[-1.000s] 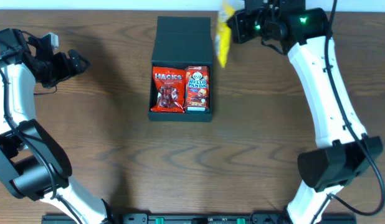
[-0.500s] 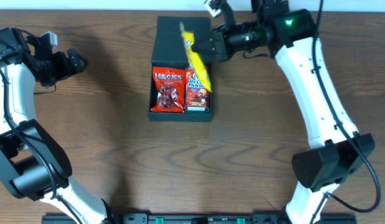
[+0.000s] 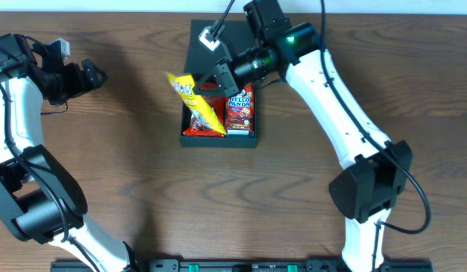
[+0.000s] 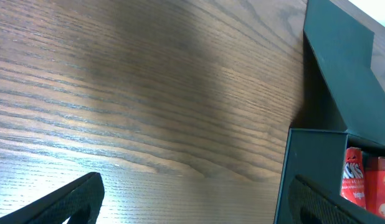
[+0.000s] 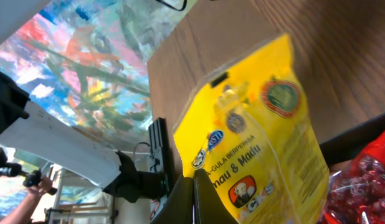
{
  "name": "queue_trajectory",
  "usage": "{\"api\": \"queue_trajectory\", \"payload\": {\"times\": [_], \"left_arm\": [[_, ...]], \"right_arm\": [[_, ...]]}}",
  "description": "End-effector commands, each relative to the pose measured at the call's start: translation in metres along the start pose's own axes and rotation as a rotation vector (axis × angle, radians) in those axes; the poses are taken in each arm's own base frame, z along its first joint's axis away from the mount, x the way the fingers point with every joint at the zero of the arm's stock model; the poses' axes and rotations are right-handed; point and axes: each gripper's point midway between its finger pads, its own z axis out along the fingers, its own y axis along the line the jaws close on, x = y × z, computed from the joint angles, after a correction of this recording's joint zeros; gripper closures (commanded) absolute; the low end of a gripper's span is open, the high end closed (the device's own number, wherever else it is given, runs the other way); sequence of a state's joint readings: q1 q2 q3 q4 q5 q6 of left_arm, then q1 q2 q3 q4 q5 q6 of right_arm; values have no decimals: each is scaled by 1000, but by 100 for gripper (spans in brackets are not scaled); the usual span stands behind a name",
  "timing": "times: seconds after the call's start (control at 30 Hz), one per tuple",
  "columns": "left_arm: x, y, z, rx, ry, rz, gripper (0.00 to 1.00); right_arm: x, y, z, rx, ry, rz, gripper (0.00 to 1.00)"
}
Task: Pack container
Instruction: 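Lower the yellow bag into the black box and release it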
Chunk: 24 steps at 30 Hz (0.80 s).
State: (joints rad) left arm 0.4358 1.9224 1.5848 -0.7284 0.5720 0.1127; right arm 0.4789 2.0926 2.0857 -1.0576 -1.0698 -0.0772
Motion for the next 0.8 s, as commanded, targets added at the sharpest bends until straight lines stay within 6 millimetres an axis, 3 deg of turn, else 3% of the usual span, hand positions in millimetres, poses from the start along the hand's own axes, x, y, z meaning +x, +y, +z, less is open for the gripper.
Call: {"api": "queue_trajectory", "payload": {"times": [0.0, 0.27, 0.33, 0.4, 0.77], "left_arm": [[-14, -4, -15, -11, -46, 44, 5], [-13, -4, -15, -11, -43, 50, 5], [-12, -4, -15, -11, -39, 61, 5], [-11, -4, -15, -11, -36, 61, 5], [-11, -4, -15, -11, -36, 62, 4]], "right_arm": [[1, -4, 8, -59, 5, 20, 99], [1, -37, 33, -153, 10, 188, 99], [6, -50, 38, -126, 22, 217, 99], [16, -75, 41, -29, 42, 280, 99], [42, -143, 14, 325, 78, 392, 99]]}}
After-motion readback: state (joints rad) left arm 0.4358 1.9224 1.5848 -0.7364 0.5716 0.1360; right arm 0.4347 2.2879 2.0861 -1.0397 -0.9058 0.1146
